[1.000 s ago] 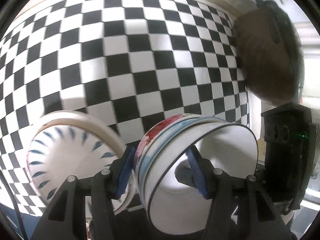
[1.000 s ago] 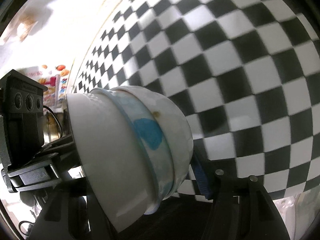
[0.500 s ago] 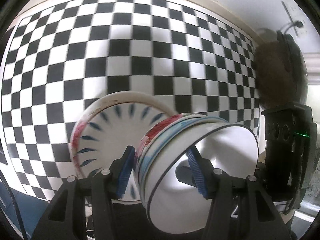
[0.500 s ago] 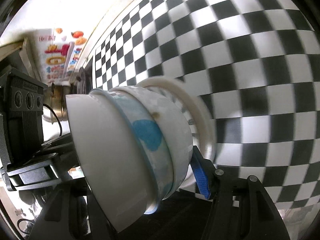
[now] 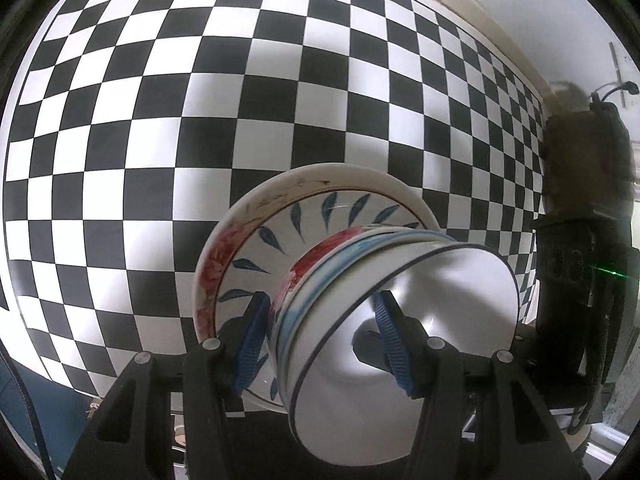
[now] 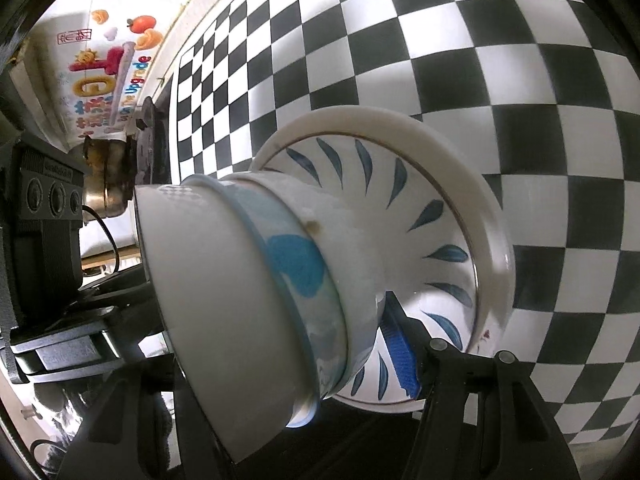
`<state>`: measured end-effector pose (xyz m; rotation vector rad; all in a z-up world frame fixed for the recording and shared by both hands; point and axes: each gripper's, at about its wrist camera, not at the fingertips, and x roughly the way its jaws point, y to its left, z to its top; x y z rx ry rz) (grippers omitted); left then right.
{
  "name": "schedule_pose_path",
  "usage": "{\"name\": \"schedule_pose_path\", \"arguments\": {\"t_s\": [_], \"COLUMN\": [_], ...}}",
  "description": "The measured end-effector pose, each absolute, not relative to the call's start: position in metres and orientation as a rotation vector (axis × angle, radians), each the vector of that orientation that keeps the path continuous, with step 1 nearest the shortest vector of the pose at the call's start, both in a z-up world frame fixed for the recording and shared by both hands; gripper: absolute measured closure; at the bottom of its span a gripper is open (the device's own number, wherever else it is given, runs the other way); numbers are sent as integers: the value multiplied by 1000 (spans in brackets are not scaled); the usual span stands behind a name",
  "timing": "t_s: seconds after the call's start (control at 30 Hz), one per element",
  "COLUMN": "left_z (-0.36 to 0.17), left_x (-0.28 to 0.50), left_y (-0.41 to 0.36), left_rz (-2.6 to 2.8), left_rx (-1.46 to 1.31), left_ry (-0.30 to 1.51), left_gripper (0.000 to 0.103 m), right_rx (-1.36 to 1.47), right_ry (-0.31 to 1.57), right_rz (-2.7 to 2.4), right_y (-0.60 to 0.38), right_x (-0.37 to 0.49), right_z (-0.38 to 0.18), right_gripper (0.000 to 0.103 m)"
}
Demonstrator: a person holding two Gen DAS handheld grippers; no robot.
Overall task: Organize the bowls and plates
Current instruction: 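Carry the bowl stack with both grippers and lower it onto the plate stack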
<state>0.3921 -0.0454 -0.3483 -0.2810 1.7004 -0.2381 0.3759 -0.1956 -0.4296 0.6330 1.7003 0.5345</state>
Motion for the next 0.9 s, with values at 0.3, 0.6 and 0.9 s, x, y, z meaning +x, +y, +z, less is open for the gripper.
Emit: {"name": "schedule_pose_path", "arguments": {"t_s": [0.3, 0.6, 0.9], "left_z": [-355, -357, -345], "left_x": [393, 394, 390], "left_y": [-39, -34, -33], "left_rz": [-237, -233, -219], "left_rx": [-287, -300, -280], "left_ry": [1716, 1721, 1708], "left_gripper": [51, 51, 53], "right_rx": [606, 581, 515], "right_ry": [1724, 1734, 1744], "right_rz": [531, 532, 500], "right_y": [-192, -189, -183], "right_x": [380, 383, 382], "right_z": [-435, -435, -428], "right_gripper": [41, 42, 42]}}
